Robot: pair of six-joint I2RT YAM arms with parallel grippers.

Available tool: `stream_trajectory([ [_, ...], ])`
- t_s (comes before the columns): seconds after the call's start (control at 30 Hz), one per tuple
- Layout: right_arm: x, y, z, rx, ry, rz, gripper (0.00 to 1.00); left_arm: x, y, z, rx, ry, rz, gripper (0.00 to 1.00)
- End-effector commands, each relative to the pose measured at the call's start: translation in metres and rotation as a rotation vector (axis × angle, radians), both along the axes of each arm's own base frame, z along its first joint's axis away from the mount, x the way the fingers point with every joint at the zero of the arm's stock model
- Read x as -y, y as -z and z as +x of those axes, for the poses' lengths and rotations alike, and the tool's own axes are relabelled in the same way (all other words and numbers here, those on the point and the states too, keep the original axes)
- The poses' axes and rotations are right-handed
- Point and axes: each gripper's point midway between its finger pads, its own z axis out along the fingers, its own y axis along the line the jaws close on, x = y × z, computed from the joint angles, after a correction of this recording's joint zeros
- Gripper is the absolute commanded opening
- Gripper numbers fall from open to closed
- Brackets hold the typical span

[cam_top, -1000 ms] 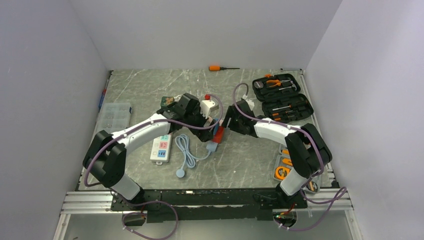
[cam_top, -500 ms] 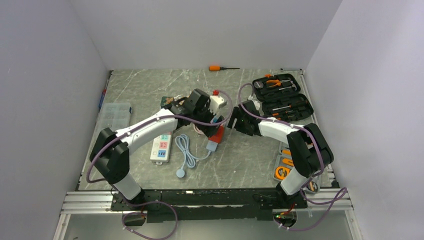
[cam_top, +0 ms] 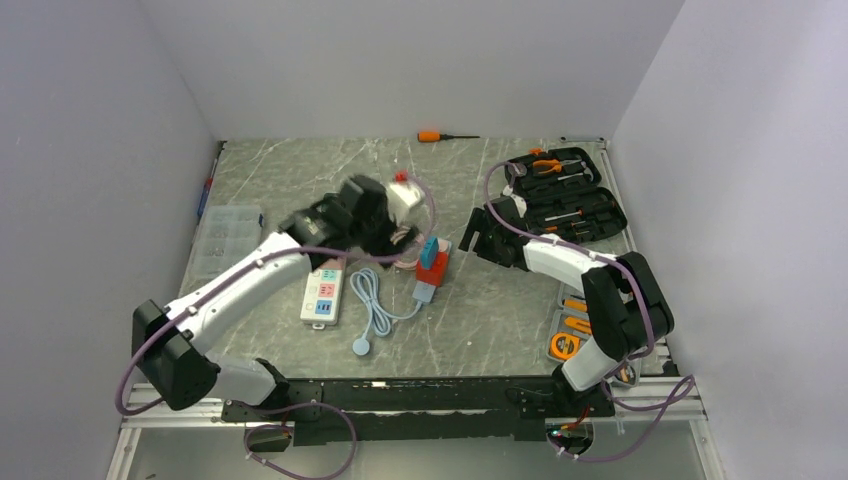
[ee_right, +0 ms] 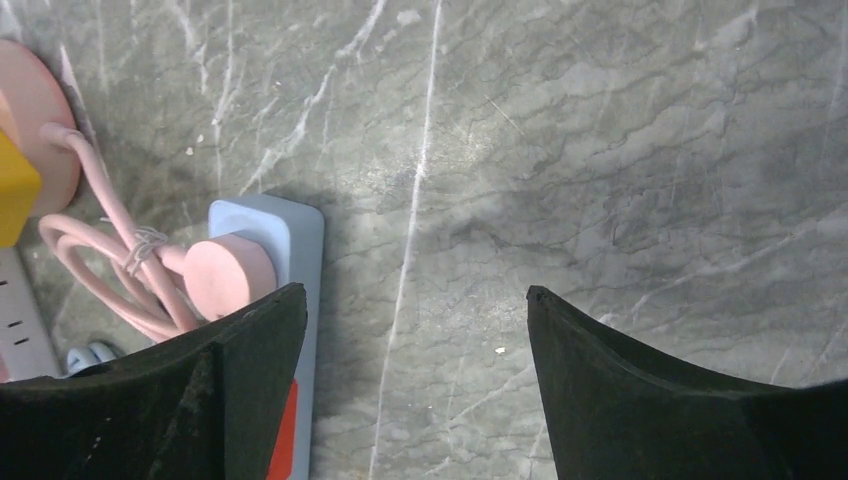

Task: Pull the plug off the socket
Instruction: Remove the plug from the socket.

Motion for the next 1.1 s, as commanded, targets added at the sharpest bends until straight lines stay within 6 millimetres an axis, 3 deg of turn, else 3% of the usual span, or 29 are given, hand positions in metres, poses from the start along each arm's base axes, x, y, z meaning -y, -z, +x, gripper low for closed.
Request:
stream_trajectory([
  [0.0, -0.005, -0.033, 0.012, 0.095, 0.001, 0.045, 0.83, 0.022, 0.073, -0.039, -0.106, 0.072, 0.082, 0.99],
  [0.1, -0.006, -0.039, 0.013, 0.111, -0.005, 0.053, 0.84, 0.025, 0.102, -0.055, -0.157, 0.051, 0.118, 0.99],
  [0.17, -0.007, -0.039, 0.012, 0.115, -0.012, 0.064, 0.84, 0.032, 0.107, -0.063, -0.189, 0.051, 0.123, 0.99],
  [0.23, -0.010, -0.039, 0.011, 0.114, -0.024, 0.076, 0.84, 0.044, 0.101, -0.069, -0.182, 0.090, 0.114, 0.99],
  [0.4, -0.014, -0.039, 0.015, 0.119, -0.047, 0.097, 0.85, 0.075, 0.049, -0.079, -0.105, 0.221, -0.023, 0.99],
  [0.5, -0.017, -0.039, 0.015, 0.121, -0.055, 0.116, 0.85, 0.077, 0.054, -0.093, -0.094, 0.233, -0.125, 0.99],
  [0.67, -0.017, -0.038, 0.008, 0.126, -0.069, 0.142, 0.85, 0.077, 0.081, -0.080, -0.120, 0.044, -0.194, 0.99],
  [0.83, -0.023, -0.043, 0.007, 0.144, -0.090, 0.195, 0.85, 0.098, 0.076, -0.073, -0.101, 0.046, -0.349, 0.99],
  [0.97, -0.021, -0.046, 0.005, 0.157, -0.100, 0.192, 0.86, 0.094, 0.092, -0.052, -0.036, -0.046, -0.298, 0.99],
  [1.07, -0.018, -0.051, 0.007, 0.176, -0.099, 0.178, 0.86, 0.099, 0.091, -0.039, 0.001, -0.079, -0.308, 0.99],
])
